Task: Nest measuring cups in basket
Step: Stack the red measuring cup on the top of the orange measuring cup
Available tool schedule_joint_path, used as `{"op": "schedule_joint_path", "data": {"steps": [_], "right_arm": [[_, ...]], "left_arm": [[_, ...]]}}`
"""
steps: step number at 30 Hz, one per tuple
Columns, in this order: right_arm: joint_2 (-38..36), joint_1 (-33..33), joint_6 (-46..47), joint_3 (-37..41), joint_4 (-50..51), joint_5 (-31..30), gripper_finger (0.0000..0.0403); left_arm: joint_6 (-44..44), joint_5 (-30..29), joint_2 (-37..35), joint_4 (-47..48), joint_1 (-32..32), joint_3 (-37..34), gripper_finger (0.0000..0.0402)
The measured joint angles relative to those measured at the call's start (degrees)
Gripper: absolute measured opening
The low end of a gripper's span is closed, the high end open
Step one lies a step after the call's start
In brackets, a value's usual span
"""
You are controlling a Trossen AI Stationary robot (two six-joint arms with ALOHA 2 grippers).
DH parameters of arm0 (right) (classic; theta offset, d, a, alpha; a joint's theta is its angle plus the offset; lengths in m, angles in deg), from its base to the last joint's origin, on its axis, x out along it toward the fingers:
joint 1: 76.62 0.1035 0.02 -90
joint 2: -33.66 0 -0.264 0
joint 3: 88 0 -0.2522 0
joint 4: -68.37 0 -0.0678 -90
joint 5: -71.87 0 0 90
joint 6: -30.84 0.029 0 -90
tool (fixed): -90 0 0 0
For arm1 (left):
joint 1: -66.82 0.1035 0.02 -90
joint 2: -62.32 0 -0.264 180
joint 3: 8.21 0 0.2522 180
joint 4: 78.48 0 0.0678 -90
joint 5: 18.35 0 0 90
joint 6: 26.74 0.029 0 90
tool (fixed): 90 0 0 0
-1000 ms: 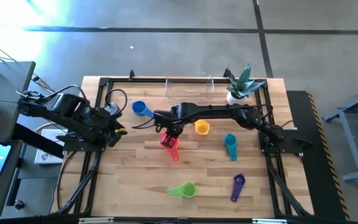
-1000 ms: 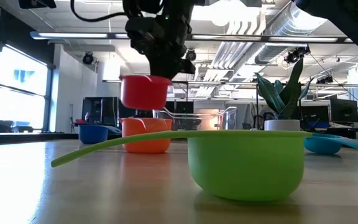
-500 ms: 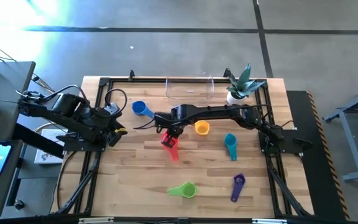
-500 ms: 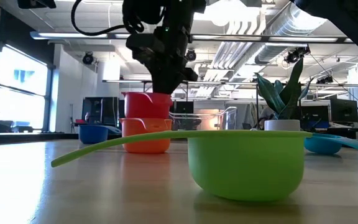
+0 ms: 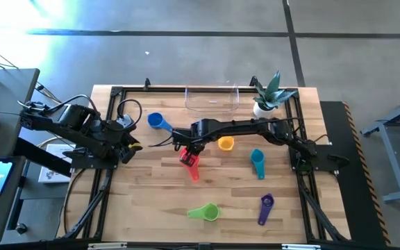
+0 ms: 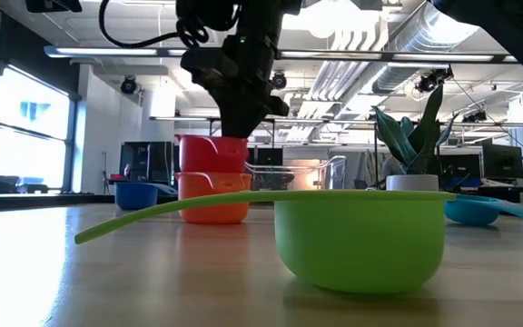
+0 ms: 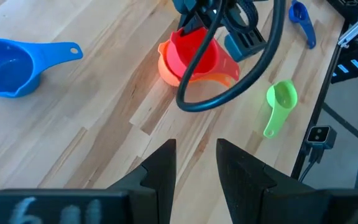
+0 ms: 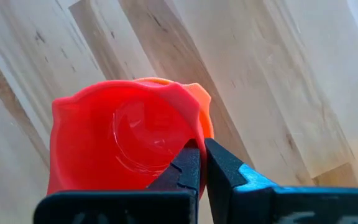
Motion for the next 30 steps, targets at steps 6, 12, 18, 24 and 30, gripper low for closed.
{"op": "schedule_joint_path", "data": {"steps": [6, 12, 18, 24, 30], "right_arm": [[0.0, -0.1, 0.3, 0.8, 0.1, 0.2, 0.0], [0.0, -0.1, 0.4, 0.8, -0.2, 0.1, 0.0001], [0.0, -0.1, 0.4, 0.7, -0.4, 1.1, 0.0001], [0.0, -0.1, 1.5, 0.7, -0.1, 1.1, 0.0001], [0.0, -0.1, 1.4, 0.7, -0.1, 1.1, 0.0001]], "left_arm": [[0.0, 0.0, 0.0, 0.0, 0.0, 0.0, 0.0103], [0.0, 0.0, 0.0, 0.0, 0.0, 0.0, 0.0103], [0.1, 0.0, 0.0, 0.0, 0.0, 0.0, 0.0103], [0.1, 0.0, 0.0, 0.0, 0.0, 0.0, 0.0103], [0.1, 0.0, 0.0, 0.0, 0.0, 0.0, 0.0103]]}}
